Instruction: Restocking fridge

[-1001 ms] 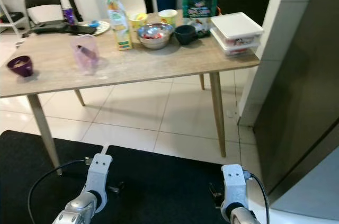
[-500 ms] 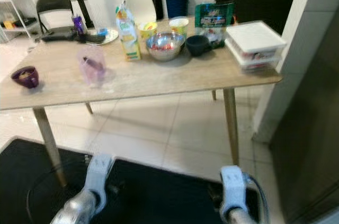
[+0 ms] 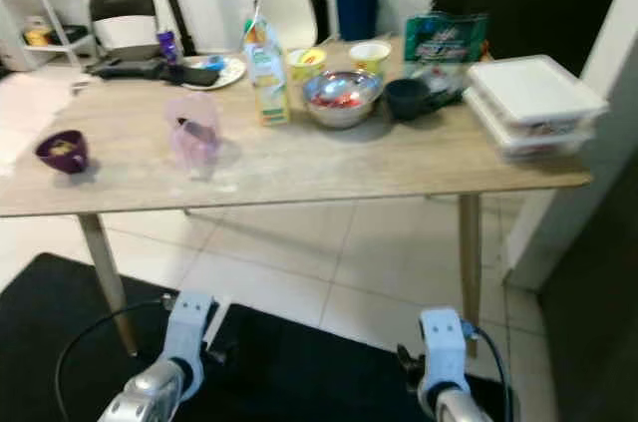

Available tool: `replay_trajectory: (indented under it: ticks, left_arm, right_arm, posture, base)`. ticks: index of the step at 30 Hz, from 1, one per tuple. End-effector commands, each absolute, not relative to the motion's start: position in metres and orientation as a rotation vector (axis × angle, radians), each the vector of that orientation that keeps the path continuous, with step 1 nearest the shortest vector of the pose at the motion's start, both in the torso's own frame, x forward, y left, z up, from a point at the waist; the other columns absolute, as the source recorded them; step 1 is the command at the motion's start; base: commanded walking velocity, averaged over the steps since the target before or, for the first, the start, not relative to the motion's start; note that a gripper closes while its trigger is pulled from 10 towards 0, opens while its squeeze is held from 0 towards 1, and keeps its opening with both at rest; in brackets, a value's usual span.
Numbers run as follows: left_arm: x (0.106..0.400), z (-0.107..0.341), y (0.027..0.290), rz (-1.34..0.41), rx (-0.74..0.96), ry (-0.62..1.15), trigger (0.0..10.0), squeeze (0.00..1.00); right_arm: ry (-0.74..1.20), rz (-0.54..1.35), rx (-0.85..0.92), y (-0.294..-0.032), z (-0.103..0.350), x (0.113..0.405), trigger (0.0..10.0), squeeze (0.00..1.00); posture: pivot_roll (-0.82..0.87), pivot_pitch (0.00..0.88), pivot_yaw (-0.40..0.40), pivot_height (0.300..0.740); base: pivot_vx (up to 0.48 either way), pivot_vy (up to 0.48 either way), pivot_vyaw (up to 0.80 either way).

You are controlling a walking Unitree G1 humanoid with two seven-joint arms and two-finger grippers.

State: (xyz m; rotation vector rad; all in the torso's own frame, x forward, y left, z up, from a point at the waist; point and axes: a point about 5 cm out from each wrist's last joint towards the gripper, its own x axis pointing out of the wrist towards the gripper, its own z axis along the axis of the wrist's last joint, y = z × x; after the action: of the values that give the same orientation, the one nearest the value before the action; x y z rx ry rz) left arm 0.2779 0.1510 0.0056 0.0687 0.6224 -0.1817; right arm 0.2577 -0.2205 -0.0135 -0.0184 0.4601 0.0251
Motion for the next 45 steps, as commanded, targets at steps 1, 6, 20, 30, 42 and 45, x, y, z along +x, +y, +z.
replay_trajectory:
  ticks: [1,6,20,30,42,45]
  left_arm:
    - [0.270,-0.003,0.156,-0.165,0.061,0.667,10.0,0.00]
    - [0.272,-0.002,0.154,-0.170,0.056,0.663,10.0,0.00]
    - [0.273,-0.002,0.155,-0.178,0.063,0.665,10.0,0.00]
    - [0.269,-0.008,0.151,-0.199,0.101,0.670,10.0,0.00]
    - [0.241,-0.041,0.174,-0.143,0.116,0.785,10.0,0.00]
    - [0.231,-0.051,0.183,-0.107,0.147,0.837,10.0,0.00]
  right_arm:
    - [0.486,0.021,0.006,-0.216,-0.020,0.252,10.0,0.00]
    - [0.483,0.014,0.006,-0.216,-0.020,0.252,10.0,0.00]
    - [0.514,-0.025,0.036,-0.218,-0.024,0.249,10.0,0.00]
    - [0.506,-0.026,0.024,-0.220,-0.024,0.248,10.0,0.00]
    - [0.595,-0.108,0.024,-0.225,-0.039,0.231,10.0,0.00]
    - [0.625,-0.131,0.027,-0.226,-0.045,0.224,10.0,0.00]
  posture:
    - [-0.07,0.116,0.112,0.730]
    - [-0.07,0.113,0.113,0.730]
    - [-0.07,0.107,0.121,0.730]
    - [-0.08,0.094,0.115,0.730]
    - [-0.08,0.040,0.132,0.730]
    - [-0.05,0.021,0.127,0.730]
  base:
    - [0.304,0.000,0.00]
    - [0.302,0.000,0.00]
    - [0.298,0.000,-0.45]
    - [0.051,0.000,-0.08]
    - [0.000,0.000,0.00]
    - [0.000,0.000,0.00]
